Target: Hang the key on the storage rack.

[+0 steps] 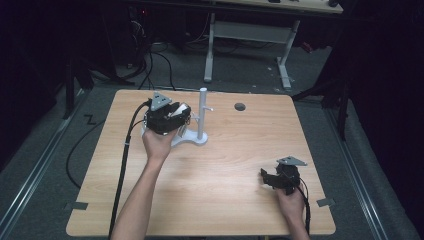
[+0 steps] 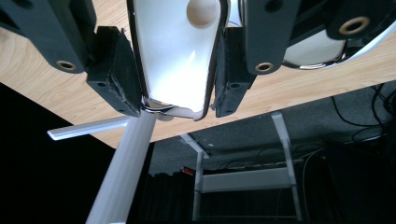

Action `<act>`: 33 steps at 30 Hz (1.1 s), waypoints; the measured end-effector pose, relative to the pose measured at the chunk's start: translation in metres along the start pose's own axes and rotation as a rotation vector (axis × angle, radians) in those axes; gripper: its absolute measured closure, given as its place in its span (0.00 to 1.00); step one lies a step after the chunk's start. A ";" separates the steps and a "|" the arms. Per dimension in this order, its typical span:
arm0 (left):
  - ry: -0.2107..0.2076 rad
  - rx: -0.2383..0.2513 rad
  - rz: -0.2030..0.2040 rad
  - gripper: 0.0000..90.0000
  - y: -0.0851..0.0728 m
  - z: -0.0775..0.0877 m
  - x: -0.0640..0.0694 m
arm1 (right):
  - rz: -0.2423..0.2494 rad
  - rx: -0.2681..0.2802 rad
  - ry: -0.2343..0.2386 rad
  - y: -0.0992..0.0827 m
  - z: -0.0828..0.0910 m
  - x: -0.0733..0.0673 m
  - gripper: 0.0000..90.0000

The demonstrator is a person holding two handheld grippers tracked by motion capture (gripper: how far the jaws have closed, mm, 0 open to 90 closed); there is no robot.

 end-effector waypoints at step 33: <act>-0.001 0.021 0.027 0.59 0.002 -0.011 -0.002 | 0.002 0.000 0.001 0.000 0.000 0.000 0.23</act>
Point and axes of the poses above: each handheld gripper's, and its own axes: z roughly backward along the jaws, y roughly out of its top, x roughly to its right, the point moved 1 cm from there along -z, roughly forward along the jaws, and after that the axes turned 1 degree about y, right-handed, at the moved point
